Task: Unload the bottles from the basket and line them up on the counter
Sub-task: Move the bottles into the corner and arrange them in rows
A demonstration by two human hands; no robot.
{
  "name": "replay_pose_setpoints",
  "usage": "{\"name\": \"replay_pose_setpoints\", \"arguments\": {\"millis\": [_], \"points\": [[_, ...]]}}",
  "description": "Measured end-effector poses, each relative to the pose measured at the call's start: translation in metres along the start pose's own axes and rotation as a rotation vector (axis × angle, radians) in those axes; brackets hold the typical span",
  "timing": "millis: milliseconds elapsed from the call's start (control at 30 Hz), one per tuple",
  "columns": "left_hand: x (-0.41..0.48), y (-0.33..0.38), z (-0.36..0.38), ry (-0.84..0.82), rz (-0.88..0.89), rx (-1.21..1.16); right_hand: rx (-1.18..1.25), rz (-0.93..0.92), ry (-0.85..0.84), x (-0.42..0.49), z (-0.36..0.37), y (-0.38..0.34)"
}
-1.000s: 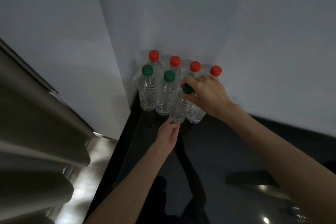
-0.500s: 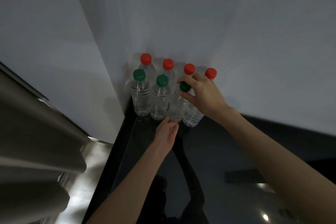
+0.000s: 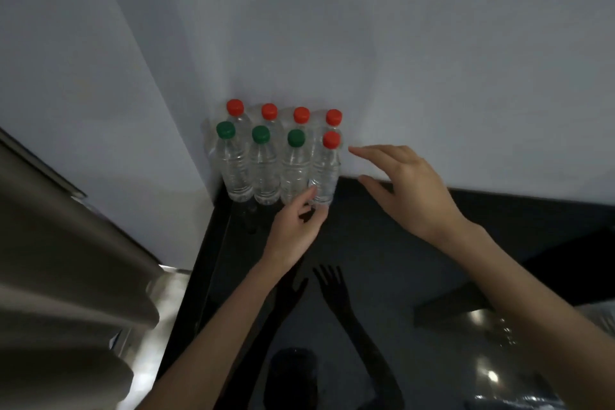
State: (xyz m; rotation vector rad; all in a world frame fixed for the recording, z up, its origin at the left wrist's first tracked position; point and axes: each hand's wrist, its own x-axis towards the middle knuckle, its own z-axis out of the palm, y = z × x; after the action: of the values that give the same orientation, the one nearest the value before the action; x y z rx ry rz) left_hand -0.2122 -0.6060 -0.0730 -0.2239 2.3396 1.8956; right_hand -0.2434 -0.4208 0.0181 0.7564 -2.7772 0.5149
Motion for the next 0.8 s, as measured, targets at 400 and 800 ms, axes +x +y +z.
{"name": "replay_pose_setpoints", "arguments": {"millis": [400,800], "points": [[-0.094,0.101,0.149,-0.07,0.468,0.324,-0.1,0.235,0.144,-0.179,-0.122,0.082],[-0.182,0.102,0.317,-0.416,0.453,0.363,-0.116,0.425,0.169,-0.361,-0.179,0.176]]}}
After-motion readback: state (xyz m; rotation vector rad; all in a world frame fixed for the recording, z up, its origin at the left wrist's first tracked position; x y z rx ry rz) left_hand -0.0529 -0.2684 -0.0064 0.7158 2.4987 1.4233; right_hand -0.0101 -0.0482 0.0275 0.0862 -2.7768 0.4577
